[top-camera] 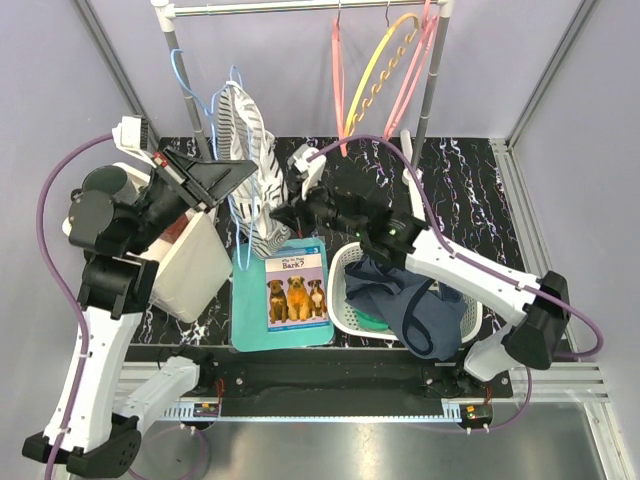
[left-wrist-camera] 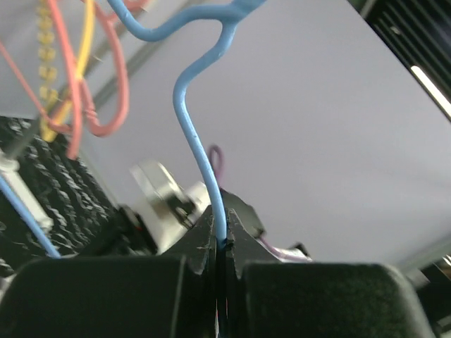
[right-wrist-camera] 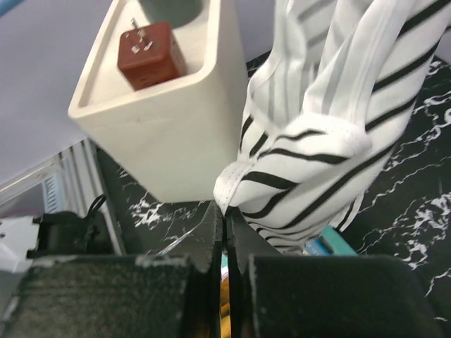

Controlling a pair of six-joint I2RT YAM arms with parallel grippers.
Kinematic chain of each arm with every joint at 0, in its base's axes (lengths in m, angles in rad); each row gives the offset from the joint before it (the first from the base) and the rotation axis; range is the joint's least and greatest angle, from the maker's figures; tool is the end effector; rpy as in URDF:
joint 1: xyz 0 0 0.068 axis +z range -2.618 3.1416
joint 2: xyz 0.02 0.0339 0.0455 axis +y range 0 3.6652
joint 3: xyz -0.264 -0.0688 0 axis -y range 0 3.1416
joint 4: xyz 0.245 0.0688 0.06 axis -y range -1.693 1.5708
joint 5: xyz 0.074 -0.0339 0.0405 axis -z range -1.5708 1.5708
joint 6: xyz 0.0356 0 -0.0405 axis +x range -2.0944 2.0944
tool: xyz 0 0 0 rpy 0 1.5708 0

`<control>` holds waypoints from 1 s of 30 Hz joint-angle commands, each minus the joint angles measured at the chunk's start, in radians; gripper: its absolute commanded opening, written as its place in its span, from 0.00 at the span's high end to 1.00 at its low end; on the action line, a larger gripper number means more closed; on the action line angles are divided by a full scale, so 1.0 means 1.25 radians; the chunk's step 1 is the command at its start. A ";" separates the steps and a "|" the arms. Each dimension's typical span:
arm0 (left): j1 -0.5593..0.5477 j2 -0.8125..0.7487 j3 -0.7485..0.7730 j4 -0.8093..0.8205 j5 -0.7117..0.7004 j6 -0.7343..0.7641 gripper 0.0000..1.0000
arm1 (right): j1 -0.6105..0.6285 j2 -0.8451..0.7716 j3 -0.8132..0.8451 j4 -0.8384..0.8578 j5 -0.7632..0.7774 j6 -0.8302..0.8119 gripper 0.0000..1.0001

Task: Remove the tank top from the hanger

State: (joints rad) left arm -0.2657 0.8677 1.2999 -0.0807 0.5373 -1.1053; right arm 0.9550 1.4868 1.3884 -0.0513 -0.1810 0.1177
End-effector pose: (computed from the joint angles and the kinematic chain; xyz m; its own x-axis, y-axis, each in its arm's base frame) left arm 0.1350 -0.0556 0.5080 -0.4668 -0.6686 -0.5789 0.6063 0.2347 -0.7599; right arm 0.2000 0.2938 0.3960 -0.1919 -0.0713 -0.9788 -0.8894 0.4342 0.1428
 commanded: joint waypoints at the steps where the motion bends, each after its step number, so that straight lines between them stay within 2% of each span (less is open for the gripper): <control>1: 0.003 -0.033 -0.002 0.100 0.152 -0.111 1.00 | -0.015 0.036 0.098 0.005 0.104 -0.035 1.00; 7: 0.003 -0.153 -0.108 0.094 0.202 -0.160 1.00 | -0.074 0.078 0.246 0.015 0.140 -0.052 1.00; 11: 0.003 -0.209 -0.159 0.101 0.240 -0.208 1.00 | -0.112 0.149 0.354 0.026 0.135 -0.038 1.00; 15: 0.001 -0.247 -0.149 0.114 0.256 -0.246 1.00 | -0.125 0.222 0.448 0.034 0.120 -0.035 1.00; 21: 0.003 -0.263 -0.072 -0.009 0.267 -0.186 1.00 | -0.133 0.287 0.548 0.023 0.133 -0.038 1.00; 23: 0.001 -0.276 -0.083 0.001 0.275 -0.226 1.00 | -0.139 0.299 0.563 0.020 0.133 -0.040 1.00; 26: 0.003 -0.290 -0.130 0.084 0.283 -0.262 1.00 | -0.143 0.315 0.611 -0.008 0.124 -0.046 1.00; 28: 0.003 -0.290 -0.105 0.013 0.259 -0.212 1.00 | -0.142 0.311 0.634 -0.034 0.112 -0.039 1.00; 29: 0.001 -0.288 -0.083 -0.034 0.245 -0.129 1.00 | -0.142 0.297 0.634 -0.040 0.101 -0.035 1.00; 30: 0.003 -0.279 -0.026 -0.132 0.233 -0.082 1.00 | -0.142 0.285 0.631 -0.055 0.096 -0.033 1.00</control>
State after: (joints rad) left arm -0.2657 0.5076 1.1561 -0.0685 0.8452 -1.3621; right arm 0.7834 1.8977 2.1059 -0.1127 -0.0433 0.0772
